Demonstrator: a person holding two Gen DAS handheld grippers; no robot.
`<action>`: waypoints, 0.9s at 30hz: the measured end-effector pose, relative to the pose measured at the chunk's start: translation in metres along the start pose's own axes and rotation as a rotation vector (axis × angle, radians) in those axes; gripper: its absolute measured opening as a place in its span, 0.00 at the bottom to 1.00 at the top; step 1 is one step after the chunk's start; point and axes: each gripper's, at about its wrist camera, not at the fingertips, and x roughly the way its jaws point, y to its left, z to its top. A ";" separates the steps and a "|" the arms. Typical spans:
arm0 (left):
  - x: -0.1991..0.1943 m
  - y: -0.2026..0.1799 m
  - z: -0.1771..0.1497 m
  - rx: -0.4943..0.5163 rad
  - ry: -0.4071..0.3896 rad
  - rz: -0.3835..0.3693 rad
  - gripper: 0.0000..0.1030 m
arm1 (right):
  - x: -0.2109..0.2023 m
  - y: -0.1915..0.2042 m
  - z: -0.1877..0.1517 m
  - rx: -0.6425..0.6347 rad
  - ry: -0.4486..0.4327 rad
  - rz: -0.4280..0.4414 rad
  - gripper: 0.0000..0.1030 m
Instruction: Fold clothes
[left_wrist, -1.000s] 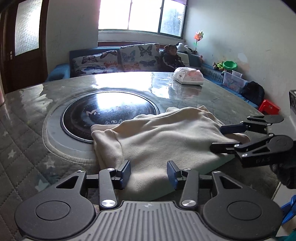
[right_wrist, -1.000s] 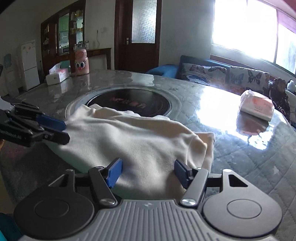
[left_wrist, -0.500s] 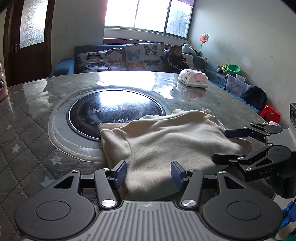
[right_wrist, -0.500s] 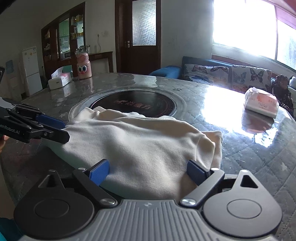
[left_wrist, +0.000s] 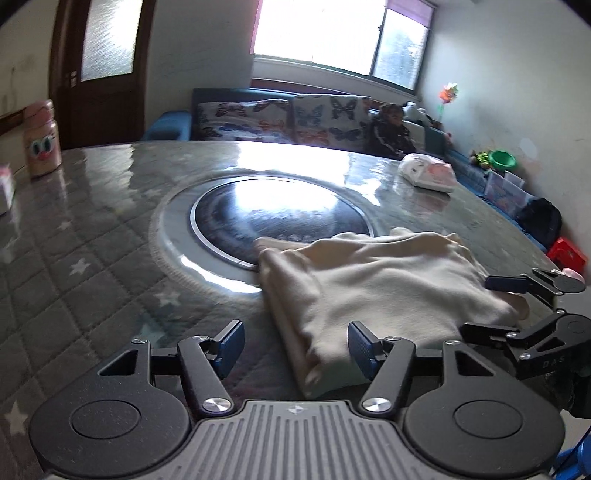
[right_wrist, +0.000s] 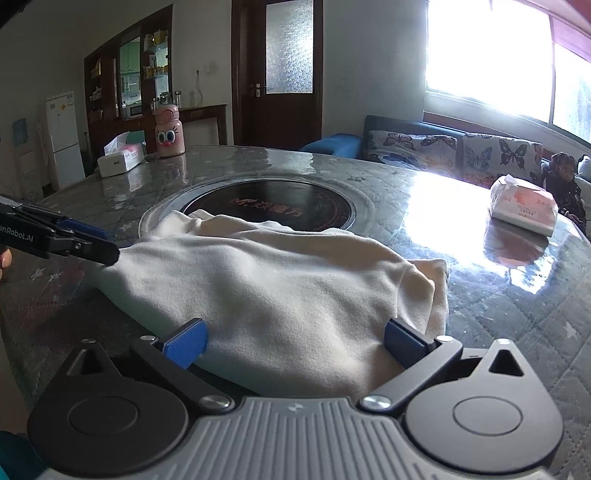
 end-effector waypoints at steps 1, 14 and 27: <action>0.000 0.002 -0.001 -0.006 0.002 0.005 0.62 | 0.000 0.001 0.000 -0.004 0.000 0.000 1.00; 0.006 0.001 -0.007 0.016 0.028 0.028 0.78 | 0.001 0.002 0.001 -0.028 0.020 0.012 1.00; -0.001 0.009 0.003 -0.047 0.002 -0.017 1.00 | -0.023 0.036 0.021 -0.179 -0.036 0.076 1.00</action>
